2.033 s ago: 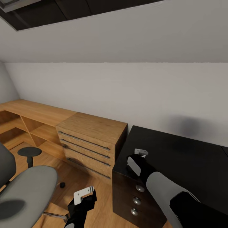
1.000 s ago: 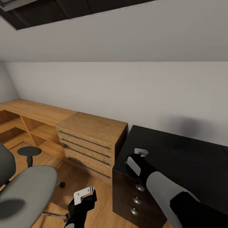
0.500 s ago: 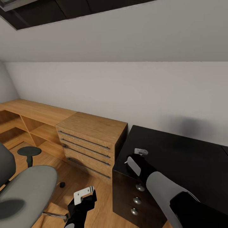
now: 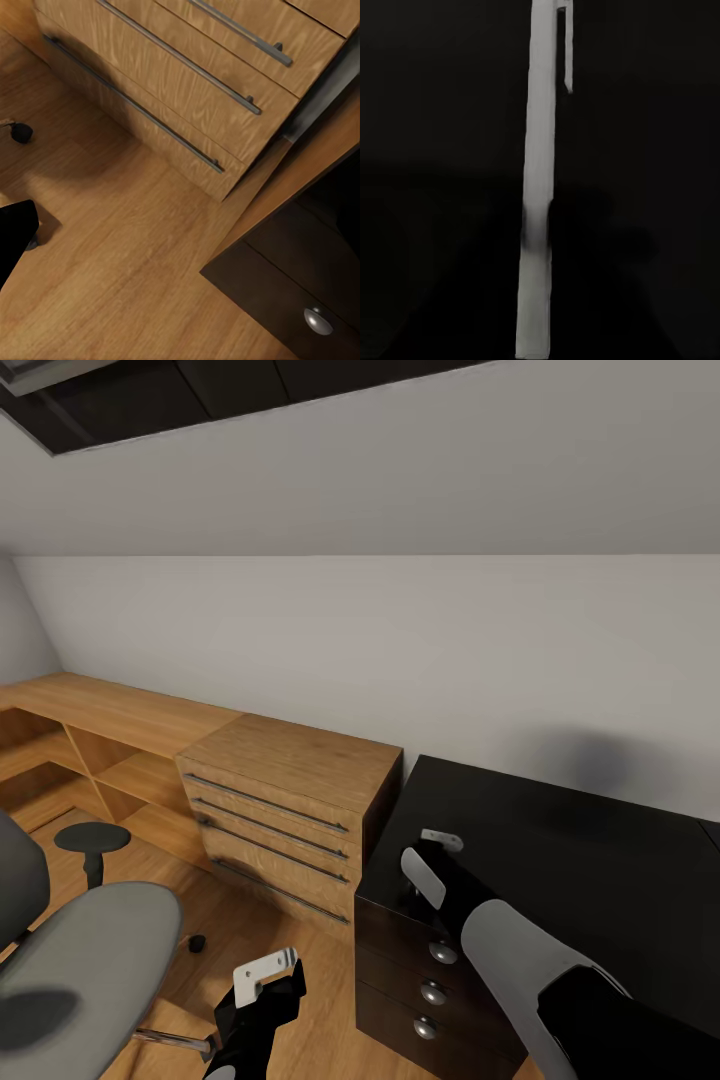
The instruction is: In the bedroom, organize the workspace by keeping the computer under the desk, ensuring the monitor is on the desk, placing the keyboard on the desk next to the monitor, placing the mouse on the desk next to the keyboard, moving the folder from the swivel chair onto the desk next to the mouse, stacking the notebook on top of the folder with the pen on top of the notebook, and positioning the swivel chair next to the desk.
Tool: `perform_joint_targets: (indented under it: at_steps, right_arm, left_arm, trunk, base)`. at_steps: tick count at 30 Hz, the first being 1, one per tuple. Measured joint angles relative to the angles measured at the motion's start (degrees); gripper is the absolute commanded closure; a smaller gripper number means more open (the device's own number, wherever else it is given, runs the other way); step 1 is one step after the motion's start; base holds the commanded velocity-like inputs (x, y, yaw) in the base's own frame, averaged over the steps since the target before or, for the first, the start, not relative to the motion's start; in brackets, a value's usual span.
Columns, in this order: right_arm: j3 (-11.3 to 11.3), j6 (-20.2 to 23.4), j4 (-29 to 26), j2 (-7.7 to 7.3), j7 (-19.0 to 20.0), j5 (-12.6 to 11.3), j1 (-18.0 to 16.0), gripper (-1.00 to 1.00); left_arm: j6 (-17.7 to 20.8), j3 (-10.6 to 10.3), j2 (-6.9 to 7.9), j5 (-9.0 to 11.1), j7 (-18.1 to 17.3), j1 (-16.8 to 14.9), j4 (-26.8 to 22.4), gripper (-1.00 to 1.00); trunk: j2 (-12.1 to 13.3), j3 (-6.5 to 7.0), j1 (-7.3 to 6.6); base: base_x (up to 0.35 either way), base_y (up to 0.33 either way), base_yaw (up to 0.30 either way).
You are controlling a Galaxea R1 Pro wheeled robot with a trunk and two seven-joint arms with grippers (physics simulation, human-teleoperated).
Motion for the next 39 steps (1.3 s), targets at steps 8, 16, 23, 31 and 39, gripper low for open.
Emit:
perform_joint_targets:
  at_steps: [8,16,23,31,39]
  right_arm:
    - [-0.01,0.13,-0.08,0.00,-0.03,-0.18,0.00,1.00]
    - [0.08,0.20,-0.12,0.00,-0.05,-0.27,0.00,1.00]
    - [0.13,-0.15,1.08,0.00,-0.22,-0.52,0.00,1.00]
    - [-0.26,0.04,-0.90,0.00,-0.10,-1.37,0.04,1.00]
    - [-0.32,0.43,-5.18,0.00,-0.16,-1.54,0.14,1.00]
  left_arm:
    - [0.00,0.00,0.02,0.00,0.00,0.00,-0.01,-1.00]
    - [0.00,0.02,0.03,0.00,0.00,0.00,-0.01,-1.00]
    - [0.00,0.00,0.10,0.00,0.00,-0.01,0.01,-1.00]
    - [0.00,0.07,0.13,0.00,0.00,-0.01,0.05,-1.00]
    - [0.03,0.16,0.13,-0.06,0.00,-0.01,0.24,-1.00]
  trunk:
    - [0.00,0.00,0.00]
    - [0.00,0.00,0.00]
    - [1.59,0.71,-0.87]
    - [4.81,2.14,-2.63]
    - [8.02,3.58,-4.35]
  base:
    - [0.000,0.000,0.000]
    - [0.000,0.000,0.000]
    - [0.000,0.000,0.000]
    - [0.000,0.000,0.000]
    - [-0.153,0.000,0.000]
